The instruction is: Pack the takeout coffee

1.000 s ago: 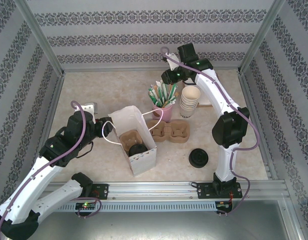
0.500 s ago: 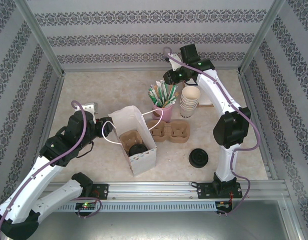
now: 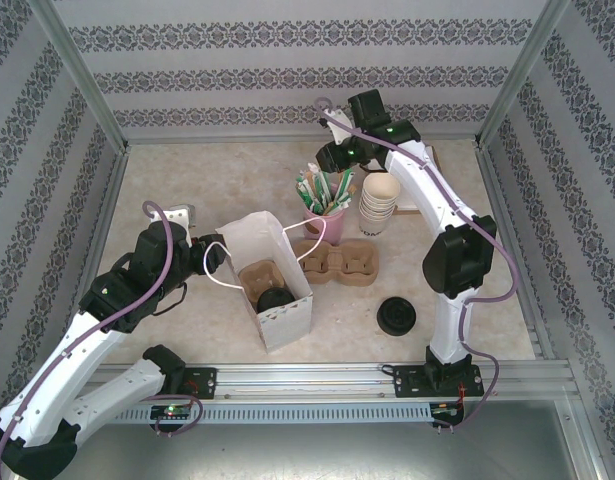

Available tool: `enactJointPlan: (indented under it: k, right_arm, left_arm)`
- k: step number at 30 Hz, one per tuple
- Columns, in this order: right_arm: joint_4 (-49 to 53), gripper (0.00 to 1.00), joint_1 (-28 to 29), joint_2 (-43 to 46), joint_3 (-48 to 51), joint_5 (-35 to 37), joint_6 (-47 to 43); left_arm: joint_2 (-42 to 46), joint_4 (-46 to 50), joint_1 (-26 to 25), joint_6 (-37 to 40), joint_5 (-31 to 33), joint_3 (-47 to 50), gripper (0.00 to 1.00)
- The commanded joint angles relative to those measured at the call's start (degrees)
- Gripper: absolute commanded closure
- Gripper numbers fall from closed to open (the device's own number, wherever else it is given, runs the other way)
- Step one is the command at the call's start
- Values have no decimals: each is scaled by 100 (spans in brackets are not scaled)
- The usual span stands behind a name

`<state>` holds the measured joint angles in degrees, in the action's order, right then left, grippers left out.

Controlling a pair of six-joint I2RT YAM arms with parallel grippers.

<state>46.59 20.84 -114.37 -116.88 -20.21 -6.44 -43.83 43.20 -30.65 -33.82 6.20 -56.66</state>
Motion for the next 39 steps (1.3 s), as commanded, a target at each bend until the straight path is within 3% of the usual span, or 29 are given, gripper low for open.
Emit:
enactJointPlan:
  k: [1,16,33,39]
  right_arm:
    - [89,68,64,18,-230,-35,-130]
    - [-97,68,-18,114,-107,80,120]
    - [-159,78,-146,94,138,53,194]
    - [-166,86,-150,70,141,-61,178]
  left_arm:
    - [24,133,21,-17,4,-77,50]
    - [23,121,22,-32,13,-66,50]
    - [-90,57,16,-37,-75,-127,51]
    - [-99,48,24,-62,-82,-105,51]
